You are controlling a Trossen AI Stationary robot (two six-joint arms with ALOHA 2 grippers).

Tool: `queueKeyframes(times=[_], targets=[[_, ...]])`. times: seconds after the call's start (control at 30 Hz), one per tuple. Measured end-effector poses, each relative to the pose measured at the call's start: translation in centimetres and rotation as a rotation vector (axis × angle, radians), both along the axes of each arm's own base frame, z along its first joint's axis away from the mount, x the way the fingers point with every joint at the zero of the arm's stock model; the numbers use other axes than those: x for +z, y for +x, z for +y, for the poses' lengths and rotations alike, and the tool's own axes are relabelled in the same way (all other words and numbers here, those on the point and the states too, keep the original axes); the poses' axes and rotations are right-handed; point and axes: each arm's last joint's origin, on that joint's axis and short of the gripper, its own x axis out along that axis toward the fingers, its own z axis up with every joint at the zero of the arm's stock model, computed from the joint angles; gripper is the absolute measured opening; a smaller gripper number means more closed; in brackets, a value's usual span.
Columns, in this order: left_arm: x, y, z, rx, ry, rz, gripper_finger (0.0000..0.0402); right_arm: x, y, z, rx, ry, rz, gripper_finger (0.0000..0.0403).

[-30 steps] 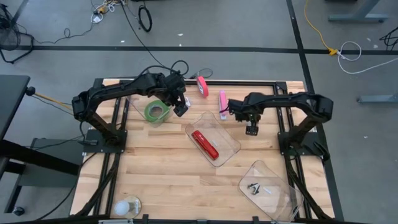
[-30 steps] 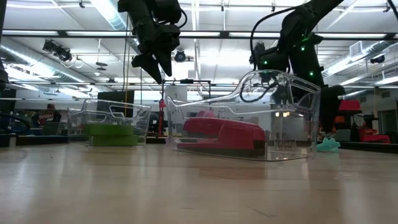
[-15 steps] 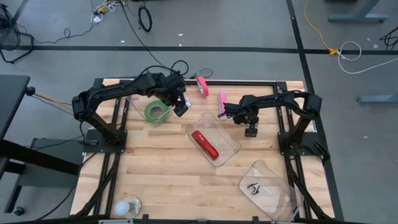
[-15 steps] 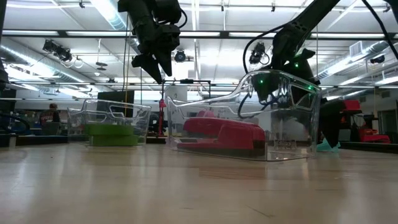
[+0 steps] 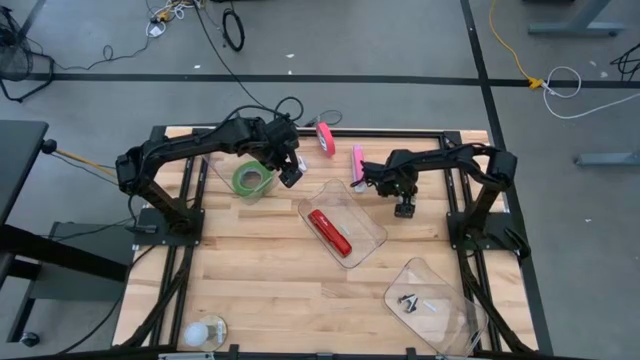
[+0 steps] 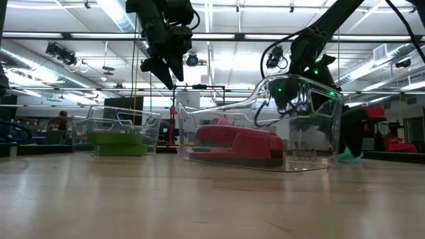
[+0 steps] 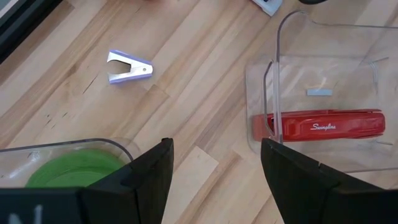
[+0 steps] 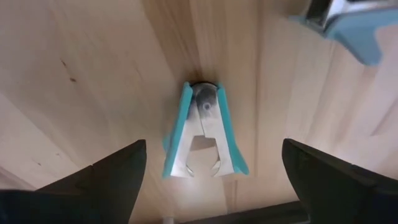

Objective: Pick and place Stapler, Stapler remover, tape
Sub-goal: Put the light blue staple remover into the bottom transparent bin

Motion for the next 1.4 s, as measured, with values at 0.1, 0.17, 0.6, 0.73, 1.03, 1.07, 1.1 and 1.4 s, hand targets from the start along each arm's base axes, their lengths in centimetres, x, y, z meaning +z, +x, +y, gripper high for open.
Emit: queueKeyframes(times=[0.1,0.17,0.6,0.73,1.03,1.07,1.1,1.4], targets=[[0.0,0.0,0.0,0.0,0.0,0.0,0.0243,0.01,-0.08,-0.08,-0.005,0.004,0.003,0.0361],[0.0,0.0,0.0,0.0,0.0,0.0,0.0243,0.01,-0.11,-0.16,-0.005,0.005,0.003,0.035],[0.0,0.0,-0.01,-0.001,0.0,0.0,0.0243,-0.02,-0.03,-0.13,-0.01,0.027,-0.014,0.0272],[0.0,0.0,-0.01,-0.001,0.0,0.0,0.0243,-0.02,-0.03,-0.14,-0.011,0.026,-0.014,0.0251],[0.0,0.0,-0.01,-0.002,0.0,0.0,0.0243,-0.02,-0.03,-0.14,-0.012,0.025,-0.014,0.0203],[0.0,0.0,-0.01,-0.002,0.0,0.0,0.0243,-0.02,-0.03,-0.14,-0.012,0.025,-0.014,0.0198],[0.0,0.0,0.0,-0.001,0.001,0.0,0.0243,-0.03,-0.03,-0.14,-0.012,0.025,-0.015,0.0194],[0.0,0.0,0.0,-0.001,0.001,0.0,0.0243,-0.04,0.0,-0.16,-0.031,0.013,-0.017,0.0169]])
